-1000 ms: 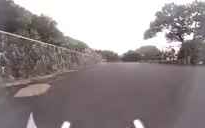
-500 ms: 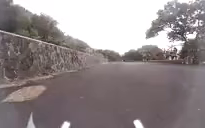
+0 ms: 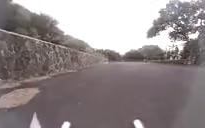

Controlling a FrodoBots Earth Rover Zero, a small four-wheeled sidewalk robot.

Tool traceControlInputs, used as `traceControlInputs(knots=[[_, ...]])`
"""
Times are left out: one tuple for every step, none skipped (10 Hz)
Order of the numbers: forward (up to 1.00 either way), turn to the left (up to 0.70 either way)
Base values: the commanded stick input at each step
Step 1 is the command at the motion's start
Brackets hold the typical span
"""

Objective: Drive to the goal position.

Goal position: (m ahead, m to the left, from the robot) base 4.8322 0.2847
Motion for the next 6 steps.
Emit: traceControlInputs(knots=[[0.70,0.00],[0.70,0.00],[0.70,0.00],[0.70,0.00],[0.70,0.00],[0.70,0.00]])
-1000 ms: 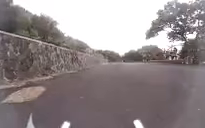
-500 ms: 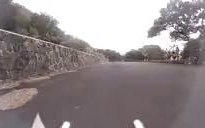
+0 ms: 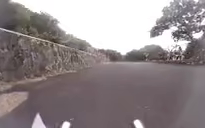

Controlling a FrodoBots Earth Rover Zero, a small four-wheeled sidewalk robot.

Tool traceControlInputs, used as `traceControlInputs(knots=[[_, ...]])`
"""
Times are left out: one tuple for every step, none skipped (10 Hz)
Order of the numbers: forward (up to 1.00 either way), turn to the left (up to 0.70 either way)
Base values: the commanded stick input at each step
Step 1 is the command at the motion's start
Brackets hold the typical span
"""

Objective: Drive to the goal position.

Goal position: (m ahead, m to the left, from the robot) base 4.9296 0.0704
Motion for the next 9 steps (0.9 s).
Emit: traceControlInputs(knots=[[0.70,0.00],[0.70,0.00],[0.70,0.00],[0.70,0.00],[0.70,0.00],[0.70,0.00],[0.70,-0.16],[0.70,-0.35],[0.70,-0.35]])
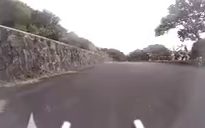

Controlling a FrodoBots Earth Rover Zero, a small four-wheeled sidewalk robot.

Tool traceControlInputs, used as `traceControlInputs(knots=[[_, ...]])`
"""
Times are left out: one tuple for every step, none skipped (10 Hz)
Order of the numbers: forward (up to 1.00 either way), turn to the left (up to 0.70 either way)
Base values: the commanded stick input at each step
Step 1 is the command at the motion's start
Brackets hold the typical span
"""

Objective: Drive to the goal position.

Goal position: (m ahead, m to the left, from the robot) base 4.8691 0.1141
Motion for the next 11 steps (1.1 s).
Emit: traceControlInputs(knots=[[0.70,-0.30],[0.70,-0.13],[0.70,0.00],[0.70,0.00],[0.70,0.00],[0.70,0.00],[0.70,0.00],[0.70,0.00],[0.70,0.00],[0.70,0.00],[0.70,0.00]])
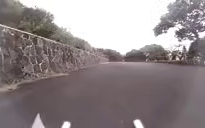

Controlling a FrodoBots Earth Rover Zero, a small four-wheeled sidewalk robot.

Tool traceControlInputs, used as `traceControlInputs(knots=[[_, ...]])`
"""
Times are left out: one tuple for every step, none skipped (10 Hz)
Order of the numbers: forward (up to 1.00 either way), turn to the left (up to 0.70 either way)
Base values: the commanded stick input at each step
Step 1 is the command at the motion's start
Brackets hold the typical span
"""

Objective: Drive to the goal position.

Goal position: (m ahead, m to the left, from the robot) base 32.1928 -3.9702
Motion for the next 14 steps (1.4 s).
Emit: traceControlInputs(knots=[[0.70,0.00],[0.70,0.00],[0.70,0.00],[0.70,0.00],[0.70,0.00],[0.70,-0.08],[0.70,-0.35],[0.70,-0.35],[0.70,-0.35],[0.70,-0.35],[0.70,-0.35],[0.70,-0.10],[0.70,0.00],[0.70,0.00]])
